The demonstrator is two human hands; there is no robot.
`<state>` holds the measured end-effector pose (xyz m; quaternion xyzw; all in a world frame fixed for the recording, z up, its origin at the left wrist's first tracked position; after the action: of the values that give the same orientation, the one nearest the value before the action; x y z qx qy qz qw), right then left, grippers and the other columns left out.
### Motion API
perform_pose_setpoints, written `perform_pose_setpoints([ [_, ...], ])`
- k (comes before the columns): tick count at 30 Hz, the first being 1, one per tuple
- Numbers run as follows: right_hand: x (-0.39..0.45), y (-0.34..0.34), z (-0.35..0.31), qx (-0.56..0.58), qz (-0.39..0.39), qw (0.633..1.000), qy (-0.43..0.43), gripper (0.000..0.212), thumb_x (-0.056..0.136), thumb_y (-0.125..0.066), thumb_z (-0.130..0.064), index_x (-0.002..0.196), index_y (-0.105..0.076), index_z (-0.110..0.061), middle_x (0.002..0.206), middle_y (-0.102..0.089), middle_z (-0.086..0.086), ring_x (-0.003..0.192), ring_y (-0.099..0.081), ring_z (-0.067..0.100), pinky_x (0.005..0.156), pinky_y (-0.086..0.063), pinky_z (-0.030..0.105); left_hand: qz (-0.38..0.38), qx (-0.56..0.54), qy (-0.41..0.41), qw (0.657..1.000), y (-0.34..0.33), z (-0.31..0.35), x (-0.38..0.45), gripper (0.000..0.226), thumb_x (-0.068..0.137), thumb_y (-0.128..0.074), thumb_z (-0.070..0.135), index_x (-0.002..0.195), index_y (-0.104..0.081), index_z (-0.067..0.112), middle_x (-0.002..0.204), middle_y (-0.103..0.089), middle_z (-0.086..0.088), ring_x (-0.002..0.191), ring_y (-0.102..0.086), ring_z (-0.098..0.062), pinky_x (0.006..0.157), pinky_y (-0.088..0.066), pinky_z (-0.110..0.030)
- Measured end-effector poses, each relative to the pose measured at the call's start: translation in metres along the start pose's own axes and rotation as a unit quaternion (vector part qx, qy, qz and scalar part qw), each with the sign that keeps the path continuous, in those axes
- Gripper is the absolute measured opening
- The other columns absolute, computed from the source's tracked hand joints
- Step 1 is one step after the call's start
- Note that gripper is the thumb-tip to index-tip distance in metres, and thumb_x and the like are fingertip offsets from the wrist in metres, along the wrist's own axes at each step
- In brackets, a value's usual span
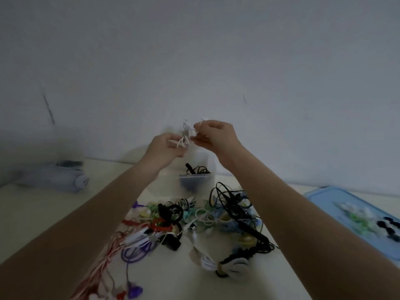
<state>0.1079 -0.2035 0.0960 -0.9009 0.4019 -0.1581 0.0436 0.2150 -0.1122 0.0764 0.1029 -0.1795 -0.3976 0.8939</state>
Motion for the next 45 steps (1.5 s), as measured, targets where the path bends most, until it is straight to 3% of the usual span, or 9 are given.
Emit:
perform_pose_setpoints([
  [9, 0.017, -0.004, 0.031, -0.595, -0.027, 0.802, 0.03, 0.024, 0.086, -0.062, -0.019, 0.105, -0.066, -0.004, 0.106, -0.066, 0.01, 0.093, -0.062, 0.025, 0.078, -0.05, 0.03, -0.034, 0.329, -0.032, 0.943, 0.007, -0.022, 0.016, 0.027, 0.091, -0.048, 0.006, 0.11, -0.065, 0.015, 0.112, -0.064, -0.007, 0.099, -0.059, -0.02, 0.081, -0.044, -0.026],
  [17, -0.043, 0.022, -0.015, -0.604, -0.084, 0.788, 0.08, 0.014, 0.086, -0.061, -0.013, 0.091, -0.073, -0.011, 0.083, -0.068, 0.002, 0.073, -0.059, 0.011, 0.067, -0.047, 0.019, -0.154, 0.201, -0.155, 0.955, -0.05, 0.034, -0.048, 0.019, 0.086, -0.062, 0.008, 0.084, -0.069, 0.026, 0.09, -0.068, 0.009, 0.085, -0.063, -0.006, 0.079, -0.047, -0.016],
  [22, -0.115, 0.027, -0.004, -0.585, -0.21, 0.783, 0.022, 0.005, 0.079, -0.069, -0.015, 0.078, -0.073, -0.013, 0.063, -0.065, -0.006, 0.053, -0.055, -0.001, 0.055, -0.041, 0.005, -0.384, 0.236, -0.146, 0.88, -0.097, 0.027, -0.129, 0.006, 0.079, -0.072, 0.023, 0.08, -0.068, 0.028, 0.086, -0.07, 0.009, 0.079, -0.065, -0.004, 0.074, -0.05, -0.014],
  [26, -0.153, 0.022, 0.023, -0.611, -0.281, 0.739, -0.016, 0.015, 0.075, -0.073, -0.026, 0.082, -0.073, -0.012, 0.07, -0.067, 0.003, 0.061, -0.053, 0.006, 0.06, -0.04, 0.017, -0.379, 0.421, -0.198, 0.8, -0.108, -0.001, -0.156, 0.02, 0.073, -0.074, 0.033, 0.087, -0.067, 0.02, 0.085, -0.065, 0.006, 0.081, -0.061, -0.01, 0.072, -0.049, -0.026],
  [29, -0.17, 0.021, 0.038, -0.629, -0.303, 0.716, -0.014, 0.02, 0.078, -0.071, -0.033, 0.084, -0.073, -0.014, 0.08, -0.066, 0.006, 0.068, -0.052, 0.01, 0.058, -0.036, 0.017, -0.365, 0.419, -0.192, 0.809, -0.104, -0.006, -0.158, 0.014, 0.075, -0.07, 0.025, 0.084, -0.065, 0.016, 0.077, -0.063, 0.004, 0.076, -0.061, -0.013, 0.068, -0.046, -0.028],
  [31, -0.172, 0.025, 0.031, -0.607, -0.28, 0.744, -0.003, 0.019, 0.08, -0.069, -0.032, 0.084, -0.072, -0.014, 0.079, -0.064, 0.006, 0.067, -0.049, 0.009, 0.057, -0.033, 0.014, -0.373, 0.387, -0.163, 0.828, -0.096, 0.002, -0.155, 0.011, 0.08, -0.066, 0.024, 0.088, -0.067, 0.016, 0.076, -0.065, 0.005, 0.07, -0.062, -0.006, 0.067, -0.047, -0.026],
  [36, -0.162, 0.05, -0.004, -0.269, -0.147, 0.949, -0.075, 0.045, 0.094, -0.048, -0.037, 0.106, -0.065, 0.002, 0.094, -0.067, 0.013, 0.085, -0.059, 0.021, 0.078, -0.047, 0.03, -0.3, 0.249, -0.139, 0.91, -0.061, 0.062, -0.139, 0.01, 0.088, -0.061, 0.024, 0.093, -0.068, 0.02, 0.092, -0.072, -0.004, 0.082, -0.065, -0.016, 0.078, -0.046, -0.028],
  [41, -0.171, 0.044, 0.003, -0.136, -0.135, 0.97, -0.149, 0.043, 0.095, -0.04, -0.045, 0.107, -0.063, -0.01, 0.101, -0.071, 0.008, 0.093, -0.066, 0.019, 0.085, -0.052, 0.029, -0.218, 0.284, -0.138, 0.923, -0.054, 0.084, -0.13, 0.019, 0.093, -0.054, 0.025, 0.094, -0.07, 0.015, 0.078, -0.064, 0.004, 0.07, -0.056, -0.008, 0.073, -0.044, -0.024],
  [45, -0.172, 0.049, -0.001, -0.11, -0.126, 0.975, -0.147, 0.046, 0.094, -0.045, -0.045, 0.118, -0.059, -0.009, 0.113, -0.068, 0.006, 0.108, -0.062, 0.017, 0.096, -0.047, 0.033, -0.172, 0.082, -0.069, 0.979, -0.057, 0.09, -0.127, 0.02, 0.095, -0.049, 0.017, 0.093, -0.067, 0.009, 0.08, -0.068, 0.001, 0.071, -0.062, -0.01, 0.071, -0.052, -0.02],
])
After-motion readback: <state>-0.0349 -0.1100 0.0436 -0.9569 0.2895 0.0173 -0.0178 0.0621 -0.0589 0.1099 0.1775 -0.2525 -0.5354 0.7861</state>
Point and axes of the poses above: each hand's wrist, its own x-axis towards the middle knuckle, its own y-axis out of the back of the hand, z = x × y, the point moved 9 cm from there along x, towards the middle knuckle
